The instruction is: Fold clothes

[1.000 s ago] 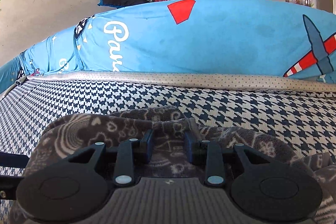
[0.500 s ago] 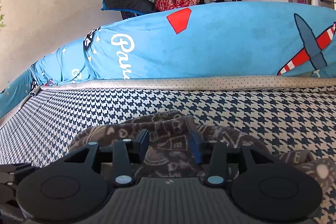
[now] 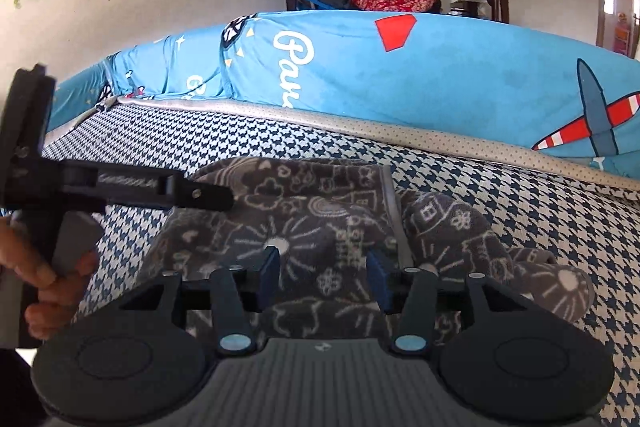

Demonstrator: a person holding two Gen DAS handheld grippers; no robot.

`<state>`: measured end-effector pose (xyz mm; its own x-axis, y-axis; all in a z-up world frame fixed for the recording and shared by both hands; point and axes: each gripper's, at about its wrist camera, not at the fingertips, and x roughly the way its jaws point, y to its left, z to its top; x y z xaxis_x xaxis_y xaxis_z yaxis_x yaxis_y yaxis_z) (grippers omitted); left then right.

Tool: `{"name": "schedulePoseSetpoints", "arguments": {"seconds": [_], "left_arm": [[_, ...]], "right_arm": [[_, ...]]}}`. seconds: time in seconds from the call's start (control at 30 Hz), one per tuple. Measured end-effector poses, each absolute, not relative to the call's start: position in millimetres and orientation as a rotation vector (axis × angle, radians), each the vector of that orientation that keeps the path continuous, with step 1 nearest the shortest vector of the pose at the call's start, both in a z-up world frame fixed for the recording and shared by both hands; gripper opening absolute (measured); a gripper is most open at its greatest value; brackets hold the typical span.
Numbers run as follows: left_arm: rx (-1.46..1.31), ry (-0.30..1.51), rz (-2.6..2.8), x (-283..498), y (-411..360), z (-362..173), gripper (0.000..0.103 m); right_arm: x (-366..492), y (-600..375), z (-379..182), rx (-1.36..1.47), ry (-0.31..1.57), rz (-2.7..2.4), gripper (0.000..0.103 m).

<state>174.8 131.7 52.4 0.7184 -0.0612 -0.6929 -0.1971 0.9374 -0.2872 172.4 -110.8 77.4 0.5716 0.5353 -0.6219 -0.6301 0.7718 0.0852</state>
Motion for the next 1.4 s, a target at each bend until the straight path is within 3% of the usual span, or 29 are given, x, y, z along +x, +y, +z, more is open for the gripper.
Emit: {"name": "schedulePoseSetpoints", "arguments": {"seconds": [0.87, 1.4], "left_arm": [[-0.472, 0.769, 0.130, 190, 137, 11, 0.103], [-0.451, 0.765, 0.149, 186, 136, 35, 0.103]], "right_arm": [[165, -121, 51, -0.244, 0.710, 0.750, 0.057], [123, -100, 81, -0.121, 0.704, 0.723, 0.058]]}}
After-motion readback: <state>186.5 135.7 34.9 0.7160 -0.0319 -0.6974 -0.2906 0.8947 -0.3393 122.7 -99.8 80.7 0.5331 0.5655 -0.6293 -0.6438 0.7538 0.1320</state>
